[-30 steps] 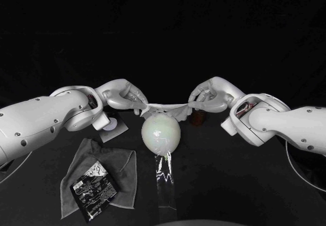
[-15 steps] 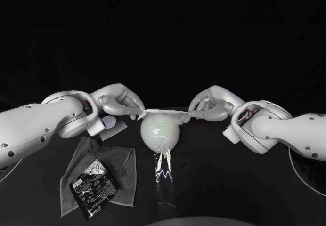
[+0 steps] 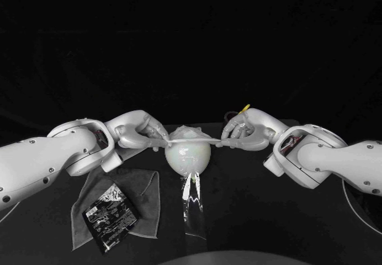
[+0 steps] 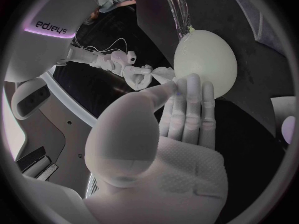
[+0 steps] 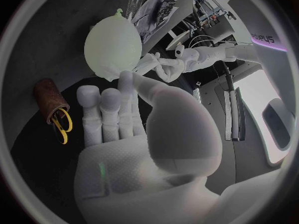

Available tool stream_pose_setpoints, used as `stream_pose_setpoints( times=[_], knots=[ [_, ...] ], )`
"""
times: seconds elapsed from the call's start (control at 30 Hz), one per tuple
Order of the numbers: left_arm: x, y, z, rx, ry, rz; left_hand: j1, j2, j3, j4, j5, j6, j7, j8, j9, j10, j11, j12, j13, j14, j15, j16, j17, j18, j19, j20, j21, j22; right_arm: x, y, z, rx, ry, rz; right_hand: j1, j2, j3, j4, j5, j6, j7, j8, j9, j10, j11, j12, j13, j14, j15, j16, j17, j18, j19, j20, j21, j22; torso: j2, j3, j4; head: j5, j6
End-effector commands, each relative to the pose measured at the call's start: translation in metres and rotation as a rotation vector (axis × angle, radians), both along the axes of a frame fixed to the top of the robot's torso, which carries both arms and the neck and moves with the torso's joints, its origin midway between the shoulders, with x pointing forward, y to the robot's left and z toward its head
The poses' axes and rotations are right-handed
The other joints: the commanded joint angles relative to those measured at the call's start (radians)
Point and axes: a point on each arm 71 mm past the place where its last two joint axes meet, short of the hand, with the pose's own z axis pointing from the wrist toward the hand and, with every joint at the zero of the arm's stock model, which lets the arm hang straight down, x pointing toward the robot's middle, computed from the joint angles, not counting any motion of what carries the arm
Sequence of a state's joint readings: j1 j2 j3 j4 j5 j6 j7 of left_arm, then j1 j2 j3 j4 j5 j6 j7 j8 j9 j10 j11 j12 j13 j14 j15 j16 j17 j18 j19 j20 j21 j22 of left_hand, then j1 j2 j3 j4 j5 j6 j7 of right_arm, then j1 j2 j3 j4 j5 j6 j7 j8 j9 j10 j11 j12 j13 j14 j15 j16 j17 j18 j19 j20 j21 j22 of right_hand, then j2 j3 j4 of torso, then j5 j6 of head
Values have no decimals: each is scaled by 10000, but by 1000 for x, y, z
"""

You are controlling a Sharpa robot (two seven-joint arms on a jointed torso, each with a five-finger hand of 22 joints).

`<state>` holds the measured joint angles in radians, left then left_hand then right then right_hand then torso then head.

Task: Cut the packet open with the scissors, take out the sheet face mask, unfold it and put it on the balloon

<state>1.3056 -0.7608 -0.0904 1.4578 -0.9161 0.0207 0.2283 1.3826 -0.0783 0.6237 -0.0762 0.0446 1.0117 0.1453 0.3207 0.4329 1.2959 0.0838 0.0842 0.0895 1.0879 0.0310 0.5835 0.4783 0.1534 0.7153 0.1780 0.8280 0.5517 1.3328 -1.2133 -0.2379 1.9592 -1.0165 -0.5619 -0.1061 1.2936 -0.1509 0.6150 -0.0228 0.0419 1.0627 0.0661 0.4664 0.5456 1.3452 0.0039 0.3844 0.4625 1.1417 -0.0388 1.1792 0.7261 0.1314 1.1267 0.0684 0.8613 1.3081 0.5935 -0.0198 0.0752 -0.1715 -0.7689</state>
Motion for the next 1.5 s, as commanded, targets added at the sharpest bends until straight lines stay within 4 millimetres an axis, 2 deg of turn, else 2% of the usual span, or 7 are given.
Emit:
stream_pose_setpoints(
  times=[0.03, 0.53, 0.83, 1.03, 1.2, 1.33, 1.5],
  knots=[
    [-4, -1, -2, 145, -335, -177, 75, -16, 26, -68, 35, 106, 29, 24, 1086, 89, 1, -28, 15, -68, 16, 64, 16, 136, -75, 10, 61, 16, -6, 4, -3, -258, 75, 549, 18, 83, 47, -16, 66, 49, -1, 52, 14, -1, -43, 45, 9, 33, -63, 52, 7, 130, 29, 18, -16, 647, 1, -9, -5, 3, -45],
    [-16, 2, -9, 353, -354, -327, 79, -28, 36, -95, 35, 152, 28, -6, 1047, 107, -2, -30, 25, -111, 11, 156, 70, 143, -141, 28, 152, 87, -23, 6, -22, -647, 570, 966, 17, 77, 51, -17, 66, 45, -5, 64, 22, -6, -47, 52, 27, 34, -66, 54, 4, 131, 29, 15, -20, 648, -3, 8, -5, 64, -101],
    [-23, 4, -10, 577, -314, -474, 59, -42, 17, -119, 35, 236, 14, -39, 996, 177, -27, -1, 61, -87, -19, 401, 198, 181, -169, 45, 354, 223, -29, 7, -32, -767, 855, 1046, 15, 73, 52, -17, 66, 45, -6, 68, 25, -6, -48, 55, 33, 37, -67, 57, 7, 135, 20, 14, -36, 644, 11, -4, -7, 48, -135],
    [-25, 5, -13, 853, -371, -523, 22, -49, -4, -136, 38, 313, -8, -100, 922, 211, -47, 11, 105, -68, -70, 1003, 513, 236, -168, 36, 758, 487, -34, 8, -42, -792, 1099, 1089, 15, 73, 52, -17, 66, 45, -6, 68, 25, -6, -48, 55, 33, 37, -67, 57, 7, 135, 20, 14, -36, 644, 7, 6, -7, 78, -160],
    [-24, 5, -18, 980, -407, -488, 17, -21, -48, -140, 45, 335, -46, -160, 867, 197, -97, -7, 131, 358, -165, 2223, 1096, 313, 153, -134, 1470, 893, -36, 11, -49, -765, 1243, 1092, 14, 73, 55, -17, 66, 45, -7, 73, 28, -7, -49, 58, 39, 34, -68, 54, -4, 138, 15, 13, -47, 642, 7, 0, -18, 103, -170],
    [-22, 4, -22, 993, -509, -342, -41, -52, 102, -103, 44, 336, -45, -213, 828, 161, -95, -34, 154, 255, -186, 3364, 1609, 295, 171, -324, 1994, 1215, -37, 15, -54, -703, 1264, 1097, 13, 73, 56, -16, 66, 44, -7, 75, 29, -8, -49, 59, 41, 20, -69, 41, -32, 143, -1, 13, -74, 635, 16, 2, -14, 105, -181],
    [-16, 5, -24, 952, -722, -64, -71, -83, 155, -77, 38, 278, -21, -244, 822, 80, -80, -73, 156, 378, -188, 3952, 1806, 306, 275, -410, 2245, 1346, -35, 21, -57, -473, 1114, 962, 10, 73, 59, -13, 66, 39, -7, 76, 30, -15, -48, 57, 45, -11, -69, 12, -95, 164, -62, 12, -174, 608, 22, 2, -6, 112, -209]
  ],
)
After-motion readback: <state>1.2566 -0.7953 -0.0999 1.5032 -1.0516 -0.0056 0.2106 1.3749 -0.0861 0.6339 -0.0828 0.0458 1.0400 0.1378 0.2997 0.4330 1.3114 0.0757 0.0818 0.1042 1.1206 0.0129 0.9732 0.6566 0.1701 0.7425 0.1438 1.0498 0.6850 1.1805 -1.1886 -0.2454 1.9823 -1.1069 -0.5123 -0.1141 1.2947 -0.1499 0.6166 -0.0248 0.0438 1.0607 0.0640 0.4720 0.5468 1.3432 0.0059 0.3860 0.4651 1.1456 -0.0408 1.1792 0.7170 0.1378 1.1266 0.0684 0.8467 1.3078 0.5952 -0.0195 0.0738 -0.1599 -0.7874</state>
